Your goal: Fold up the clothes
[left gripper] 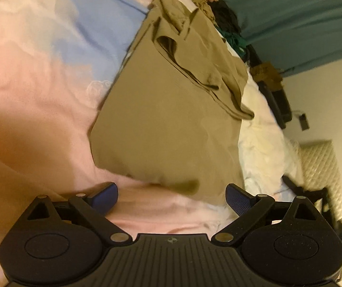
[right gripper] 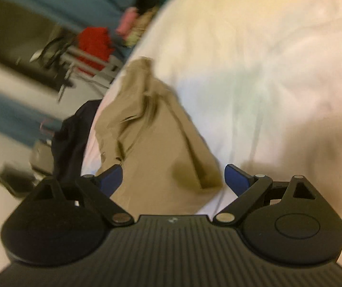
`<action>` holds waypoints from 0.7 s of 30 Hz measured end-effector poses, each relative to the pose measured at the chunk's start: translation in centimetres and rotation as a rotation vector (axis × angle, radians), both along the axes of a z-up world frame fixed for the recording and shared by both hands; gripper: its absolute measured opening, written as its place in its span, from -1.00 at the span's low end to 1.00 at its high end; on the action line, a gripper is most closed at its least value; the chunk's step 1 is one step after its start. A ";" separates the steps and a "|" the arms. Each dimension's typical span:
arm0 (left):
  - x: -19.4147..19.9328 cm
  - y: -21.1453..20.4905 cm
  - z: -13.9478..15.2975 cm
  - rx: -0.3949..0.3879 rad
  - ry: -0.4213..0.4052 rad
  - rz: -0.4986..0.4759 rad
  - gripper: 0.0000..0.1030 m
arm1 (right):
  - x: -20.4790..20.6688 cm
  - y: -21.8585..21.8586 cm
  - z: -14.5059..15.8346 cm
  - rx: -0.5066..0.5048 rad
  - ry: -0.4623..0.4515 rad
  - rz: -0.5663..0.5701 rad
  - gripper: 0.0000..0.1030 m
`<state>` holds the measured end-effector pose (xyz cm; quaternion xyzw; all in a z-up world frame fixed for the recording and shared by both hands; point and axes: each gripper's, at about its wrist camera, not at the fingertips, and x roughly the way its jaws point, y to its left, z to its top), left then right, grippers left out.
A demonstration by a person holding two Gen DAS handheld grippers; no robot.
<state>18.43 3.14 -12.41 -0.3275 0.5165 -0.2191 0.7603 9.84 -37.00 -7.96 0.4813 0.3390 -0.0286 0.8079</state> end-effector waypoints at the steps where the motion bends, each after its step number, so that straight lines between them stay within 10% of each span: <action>1: 0.2 0.2 -0.2 -0.025 0.003 0.014 0.89 | 0.0 0.1 -0.2 0.017 0.001 0.000 0.84; 4: 0.7 0.9 -0.3 -0.090 -0.017 0.050 0.89 | -0.1 0.5 -0.7 0.066 0.002 -0.002 0.53; 12: -0.2 0.8 2.1 -0.215 -0.228 0.033 0.88 | -0.1 1.1 -1.6 0.170 -0.002 -0.005 0.53; 21: 0.9 0.8 -0.7 -0.121 -0.065 0.092 0.49 | -0.1 0.4 -1.5 0.162 -0.008 -0.024 0.54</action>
